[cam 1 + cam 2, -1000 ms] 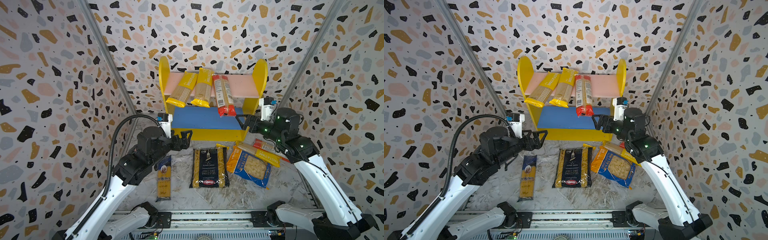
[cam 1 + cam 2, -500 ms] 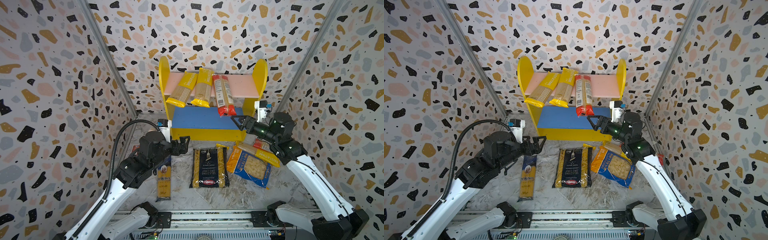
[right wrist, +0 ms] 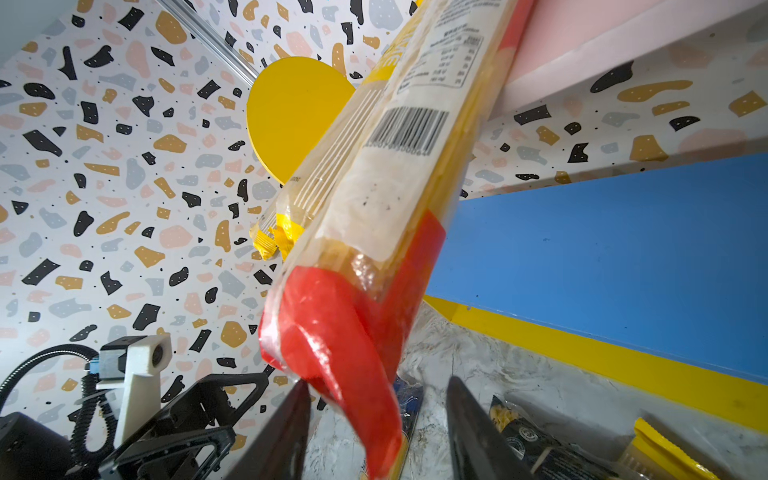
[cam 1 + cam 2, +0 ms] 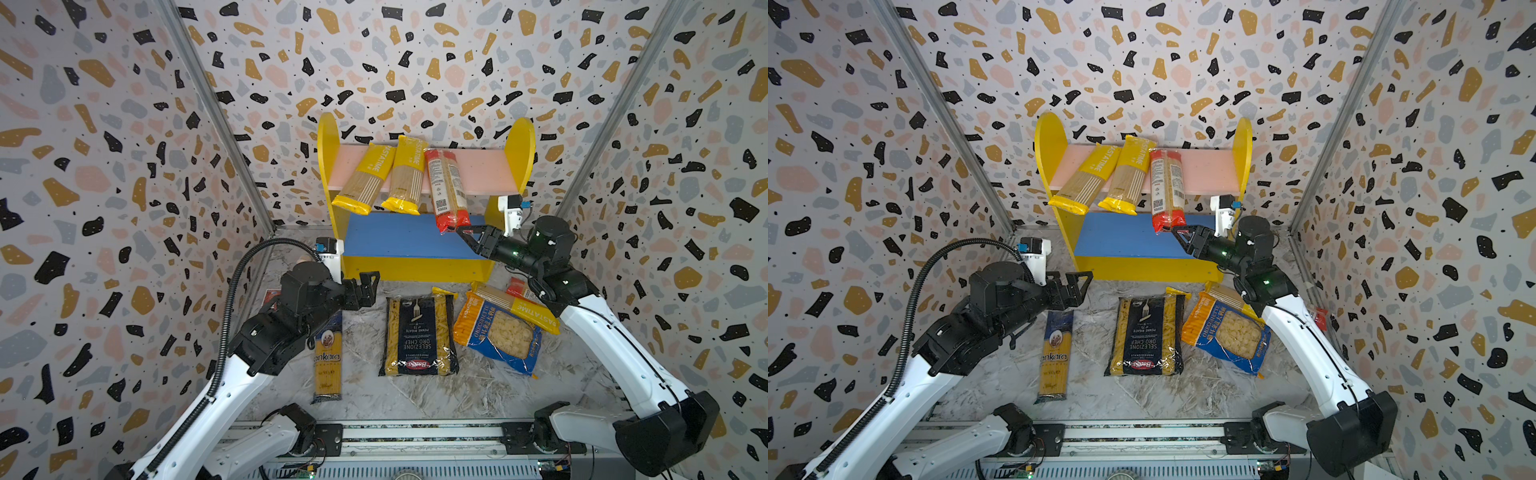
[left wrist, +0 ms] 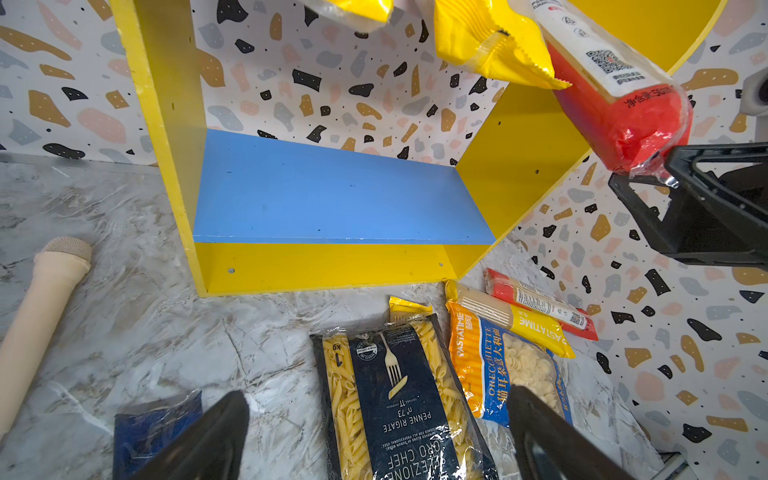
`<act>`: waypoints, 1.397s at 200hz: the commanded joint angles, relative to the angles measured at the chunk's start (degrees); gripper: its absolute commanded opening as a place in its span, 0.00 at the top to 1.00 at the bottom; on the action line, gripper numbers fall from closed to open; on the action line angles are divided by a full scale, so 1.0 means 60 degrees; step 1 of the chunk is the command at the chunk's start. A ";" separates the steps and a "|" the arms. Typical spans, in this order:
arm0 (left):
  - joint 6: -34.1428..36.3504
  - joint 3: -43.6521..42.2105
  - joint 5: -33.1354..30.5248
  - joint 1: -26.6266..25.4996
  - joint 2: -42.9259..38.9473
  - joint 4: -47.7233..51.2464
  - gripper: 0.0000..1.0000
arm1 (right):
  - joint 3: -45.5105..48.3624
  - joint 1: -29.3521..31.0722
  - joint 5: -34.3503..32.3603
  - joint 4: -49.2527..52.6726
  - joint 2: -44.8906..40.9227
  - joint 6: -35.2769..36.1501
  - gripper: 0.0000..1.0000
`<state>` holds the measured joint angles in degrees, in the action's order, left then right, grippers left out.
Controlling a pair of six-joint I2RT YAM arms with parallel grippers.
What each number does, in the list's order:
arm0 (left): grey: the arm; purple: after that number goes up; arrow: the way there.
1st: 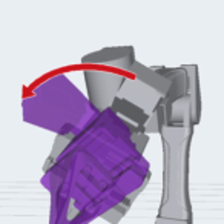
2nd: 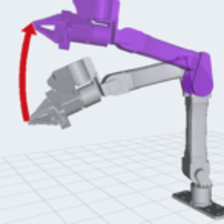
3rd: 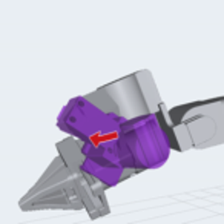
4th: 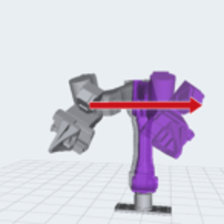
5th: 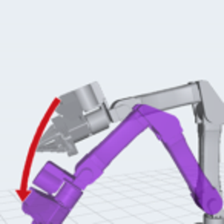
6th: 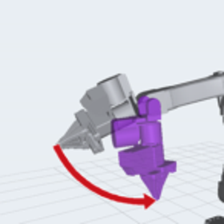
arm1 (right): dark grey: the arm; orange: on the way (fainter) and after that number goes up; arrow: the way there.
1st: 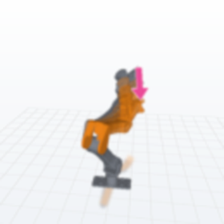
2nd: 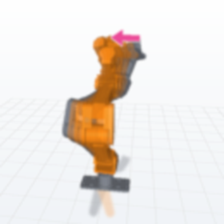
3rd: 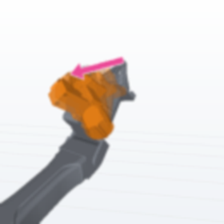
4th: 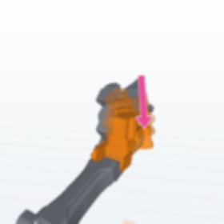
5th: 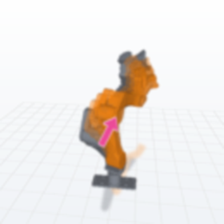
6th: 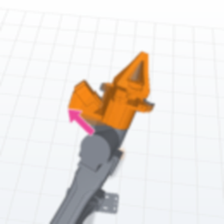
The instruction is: Place and organize the pasta boxes and bags onto the shelf
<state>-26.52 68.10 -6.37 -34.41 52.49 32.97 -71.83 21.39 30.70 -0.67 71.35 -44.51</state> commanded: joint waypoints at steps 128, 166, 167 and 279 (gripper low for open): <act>0.0449 0.0367 -0.0388 0.0008 0.0074 -0.0020 0.03 | -0.2135 0.0505 -0.0300 -0.0577 0.1513 0.0392 0.72; 0.0572 0.0415 -0.0490 0.0006 0.0156 -0.0009 0.03 | -0.2768 0.0238 -0.0238 -0.0320 0.1864 0.0544 0.72; 0.0577 0.0414 -0.0490 0.0007 0.0157 -0.0013 0.03 | -0.2781 0.0234 -0.0231 -0.0317 0.1871 0.0546 0.72; 0.0732 0.0427 -0.0535 0.0023 0.0452 -0.0177 0.02 | -0.3631 -0.0013 0.0165 -0.0167 0.2932 0.0749 0.71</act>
<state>-23.24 68.69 -9.15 -34.41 54.92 33.36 -90.85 21.80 31.64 -1.61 89.58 -41.65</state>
